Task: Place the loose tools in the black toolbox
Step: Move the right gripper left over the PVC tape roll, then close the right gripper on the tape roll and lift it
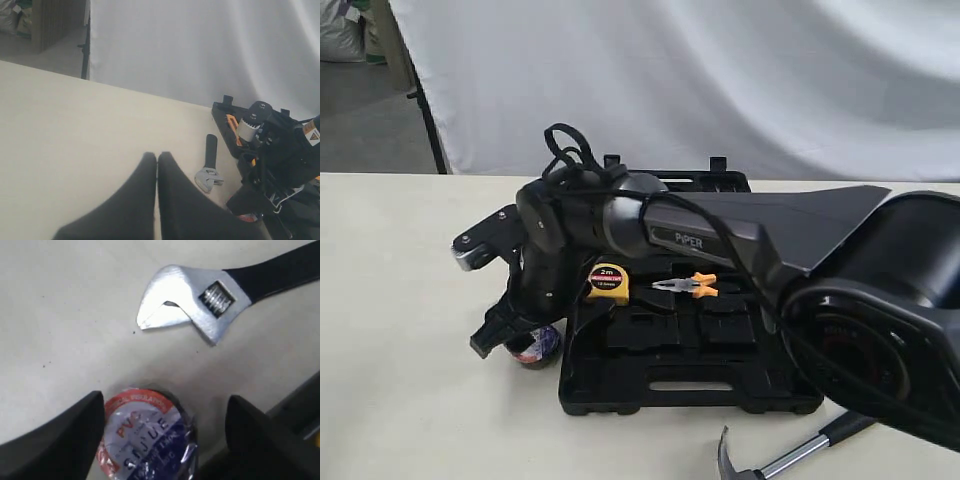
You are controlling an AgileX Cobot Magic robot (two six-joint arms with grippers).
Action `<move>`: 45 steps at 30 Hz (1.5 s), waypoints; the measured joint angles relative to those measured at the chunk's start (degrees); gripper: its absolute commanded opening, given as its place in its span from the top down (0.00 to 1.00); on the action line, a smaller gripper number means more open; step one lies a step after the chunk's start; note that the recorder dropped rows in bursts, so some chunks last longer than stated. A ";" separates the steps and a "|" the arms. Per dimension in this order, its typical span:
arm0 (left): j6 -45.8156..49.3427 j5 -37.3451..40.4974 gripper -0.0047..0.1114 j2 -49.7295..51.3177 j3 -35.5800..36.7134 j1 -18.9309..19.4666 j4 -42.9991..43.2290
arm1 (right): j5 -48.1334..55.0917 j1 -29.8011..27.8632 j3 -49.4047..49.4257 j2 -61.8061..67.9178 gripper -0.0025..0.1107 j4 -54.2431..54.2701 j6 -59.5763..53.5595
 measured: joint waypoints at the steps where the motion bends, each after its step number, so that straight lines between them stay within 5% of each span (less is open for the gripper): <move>1: 0.00 0.00 0.95 0.00 0.00 0.00 0.00 | -0.01 0.11 -0.13 0.16 0.40 0.59 0.00; 35: 0.00 0.00 0.95 0.00 0.00 0.00 0.00 | 5.31 1.55 0.44 0.49 0.41 1.77 0.02; 39: 0.00 0.00 0.95 0.00 0.00 0.00 0.00 | 5.57 1.69 0.44 0.59 0.58 1.66 0.02; 45: 0.00 0.00 0.95 0.00 0.00 0.00 0.00 | 5.66 1.69 0.44 0.59 0.98 1.66 0.02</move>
